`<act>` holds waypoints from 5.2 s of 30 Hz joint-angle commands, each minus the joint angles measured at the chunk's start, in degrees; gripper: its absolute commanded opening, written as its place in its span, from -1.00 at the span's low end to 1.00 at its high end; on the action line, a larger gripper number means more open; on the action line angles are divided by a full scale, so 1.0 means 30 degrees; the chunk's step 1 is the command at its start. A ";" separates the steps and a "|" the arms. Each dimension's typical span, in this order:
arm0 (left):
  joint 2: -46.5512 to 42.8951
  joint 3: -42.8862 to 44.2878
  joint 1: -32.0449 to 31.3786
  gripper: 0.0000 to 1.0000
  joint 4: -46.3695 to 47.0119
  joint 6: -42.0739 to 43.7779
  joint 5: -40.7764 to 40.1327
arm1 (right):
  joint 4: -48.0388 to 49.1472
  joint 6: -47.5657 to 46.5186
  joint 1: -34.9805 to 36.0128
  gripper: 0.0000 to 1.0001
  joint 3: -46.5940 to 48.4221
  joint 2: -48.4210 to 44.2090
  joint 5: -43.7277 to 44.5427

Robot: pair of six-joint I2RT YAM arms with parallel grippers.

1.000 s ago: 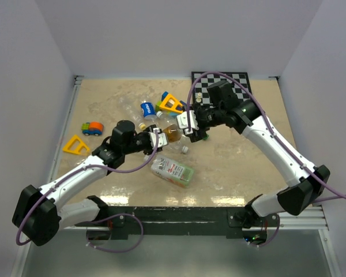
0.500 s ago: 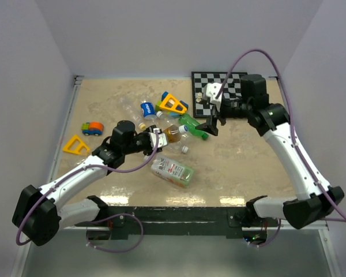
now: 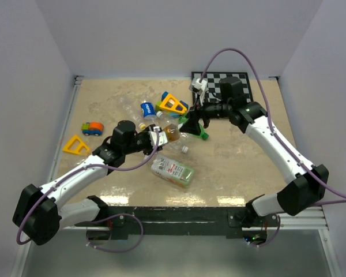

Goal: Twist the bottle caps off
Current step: Unscrew the bottle cap from the plastic bottle.

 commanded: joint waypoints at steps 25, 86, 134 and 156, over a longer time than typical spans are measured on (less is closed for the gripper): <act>-0.0058 0.0579 -0.0063 -1.00 0.0870 -0.0299 -0.0401 | 0.0316 0.1198 0.0885 0.44 -0.0279 0.0381 0.1790; -0.0556 0.0550 -0.0063 -1.00 0.0753 0.0024 0.0331 | -0.7803 -1.4809 0.0447 0.76 0.4700 0.1349 -0.2457; -0.0410 0.0550 -0.0063 -1.00 0.0811 -0.0094 -0.0021 | -0.1119 0.1140 0.0767 0.04 0.0218 0.0293 0.1675; -0.0439 0.0521 -0.0063 -1.00 0.0782 0.0053 0.0419 | -1.1490 -2.3072 0.0767 -1.00 0.5961 0.2931 0.0704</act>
